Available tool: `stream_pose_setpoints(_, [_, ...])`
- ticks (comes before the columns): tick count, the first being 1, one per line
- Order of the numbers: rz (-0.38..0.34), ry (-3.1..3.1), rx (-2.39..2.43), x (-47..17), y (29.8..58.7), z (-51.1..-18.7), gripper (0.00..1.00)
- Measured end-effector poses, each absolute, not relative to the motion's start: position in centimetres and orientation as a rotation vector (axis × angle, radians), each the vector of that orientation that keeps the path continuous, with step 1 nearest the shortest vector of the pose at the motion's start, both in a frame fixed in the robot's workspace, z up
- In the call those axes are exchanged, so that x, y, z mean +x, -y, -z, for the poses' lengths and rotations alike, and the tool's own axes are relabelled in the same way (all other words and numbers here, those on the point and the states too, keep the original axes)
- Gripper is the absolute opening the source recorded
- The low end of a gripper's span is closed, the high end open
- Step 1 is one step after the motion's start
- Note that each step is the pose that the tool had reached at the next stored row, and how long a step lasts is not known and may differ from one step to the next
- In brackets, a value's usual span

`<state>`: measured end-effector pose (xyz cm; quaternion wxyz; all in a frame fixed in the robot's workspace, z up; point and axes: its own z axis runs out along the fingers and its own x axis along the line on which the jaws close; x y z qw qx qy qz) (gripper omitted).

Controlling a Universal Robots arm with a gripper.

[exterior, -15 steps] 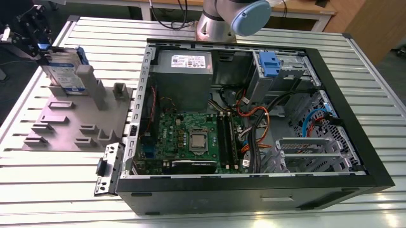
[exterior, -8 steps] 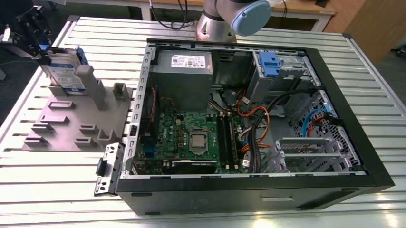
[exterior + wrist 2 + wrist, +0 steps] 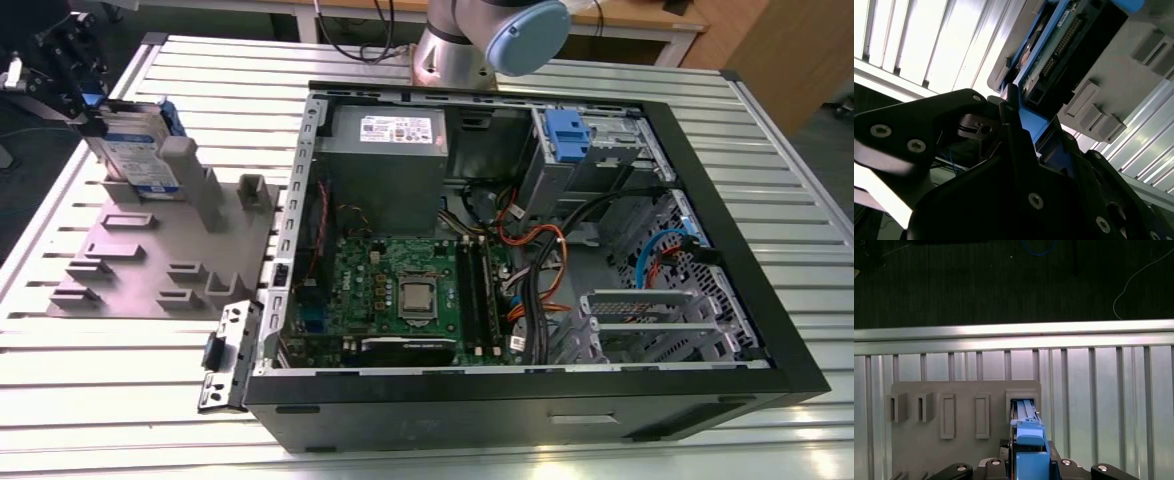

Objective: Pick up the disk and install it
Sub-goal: 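Pick up the disk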

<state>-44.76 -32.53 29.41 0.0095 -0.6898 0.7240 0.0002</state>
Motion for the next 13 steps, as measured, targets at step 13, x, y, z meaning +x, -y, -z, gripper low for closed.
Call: stream_pose_setpoints(13, [-0.001, -2.261, -2.154, -44.8, 32.5, -30.8, 0.36])
